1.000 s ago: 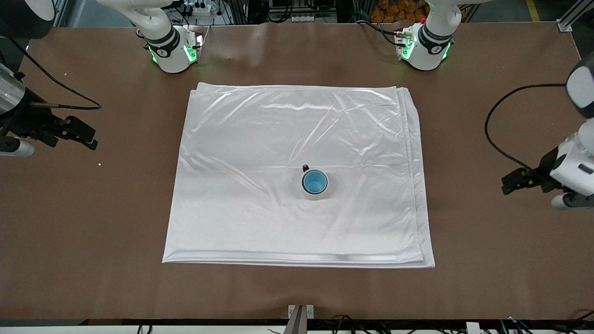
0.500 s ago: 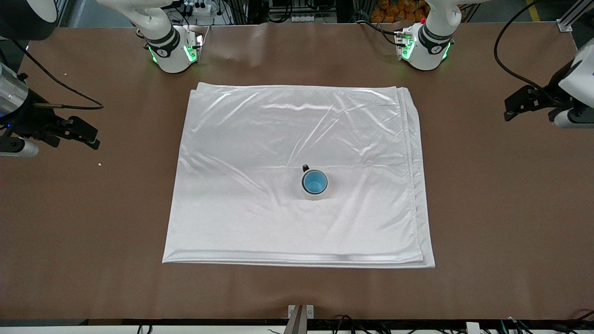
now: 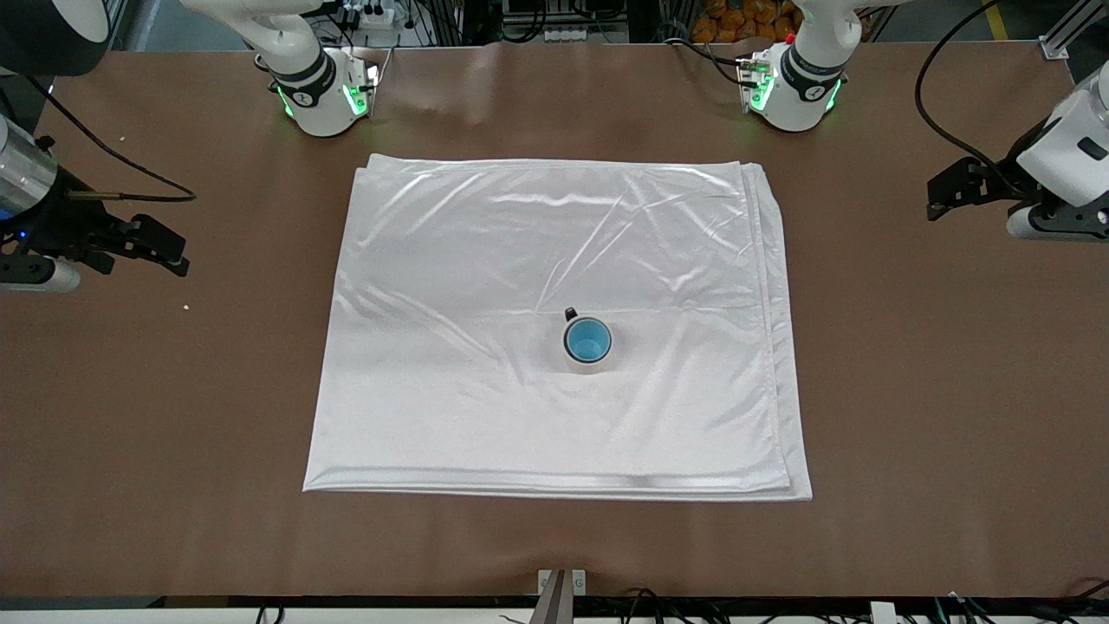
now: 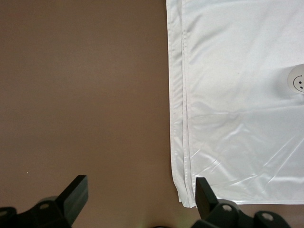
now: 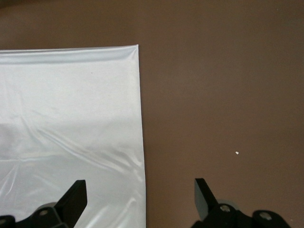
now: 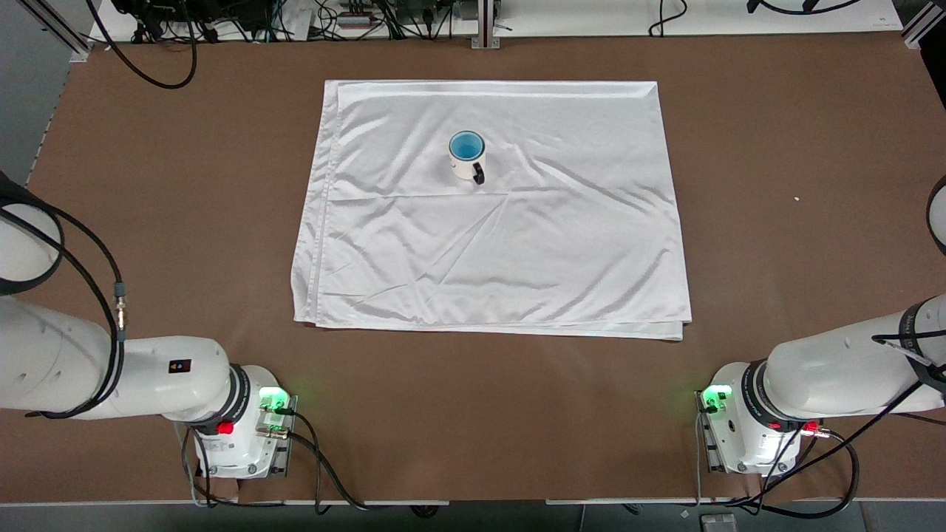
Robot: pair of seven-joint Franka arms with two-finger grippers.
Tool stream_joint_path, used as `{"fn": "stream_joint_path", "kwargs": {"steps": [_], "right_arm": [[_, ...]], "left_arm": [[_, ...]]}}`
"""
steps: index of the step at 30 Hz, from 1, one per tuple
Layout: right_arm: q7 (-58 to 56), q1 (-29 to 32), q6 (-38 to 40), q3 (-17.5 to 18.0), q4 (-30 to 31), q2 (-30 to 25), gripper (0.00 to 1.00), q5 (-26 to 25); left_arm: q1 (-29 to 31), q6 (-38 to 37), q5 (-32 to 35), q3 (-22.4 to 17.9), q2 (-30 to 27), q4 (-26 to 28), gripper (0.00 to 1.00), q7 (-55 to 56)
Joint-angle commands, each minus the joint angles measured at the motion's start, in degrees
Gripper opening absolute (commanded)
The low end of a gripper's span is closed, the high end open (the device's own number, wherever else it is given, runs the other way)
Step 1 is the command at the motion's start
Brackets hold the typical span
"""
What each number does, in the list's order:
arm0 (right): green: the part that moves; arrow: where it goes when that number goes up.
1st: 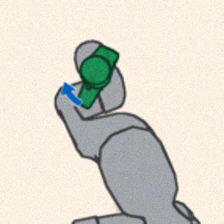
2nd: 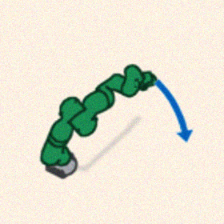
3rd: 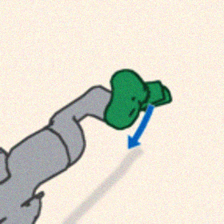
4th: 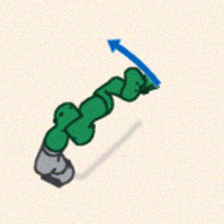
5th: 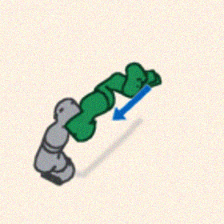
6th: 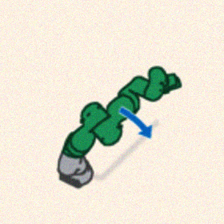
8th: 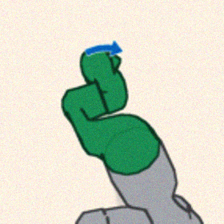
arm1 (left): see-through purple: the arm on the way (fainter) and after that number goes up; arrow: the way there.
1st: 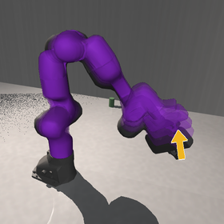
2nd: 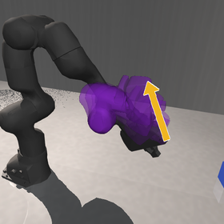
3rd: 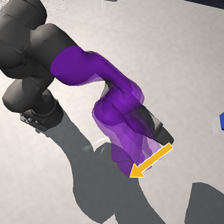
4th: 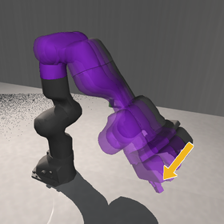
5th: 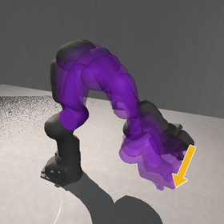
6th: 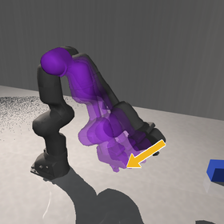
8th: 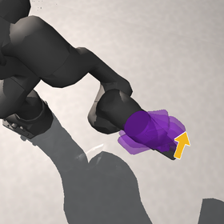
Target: Place blue cup into white mug on cloth
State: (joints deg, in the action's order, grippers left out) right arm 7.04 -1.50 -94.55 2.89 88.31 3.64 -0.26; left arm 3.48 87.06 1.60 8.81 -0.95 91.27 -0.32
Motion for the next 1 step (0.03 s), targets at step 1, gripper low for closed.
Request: {"fn": "stream_joint_path", "kwargs": {"steps": [1], "right_arm": [[-0.63,-0.35,0.06,-0.08,1.34,-1.44,1.00,-0.09]], "left_arm": [[0.83,-0.31,-1.34,0.51,-0.55,0.32,1.00,-1.17]]}}
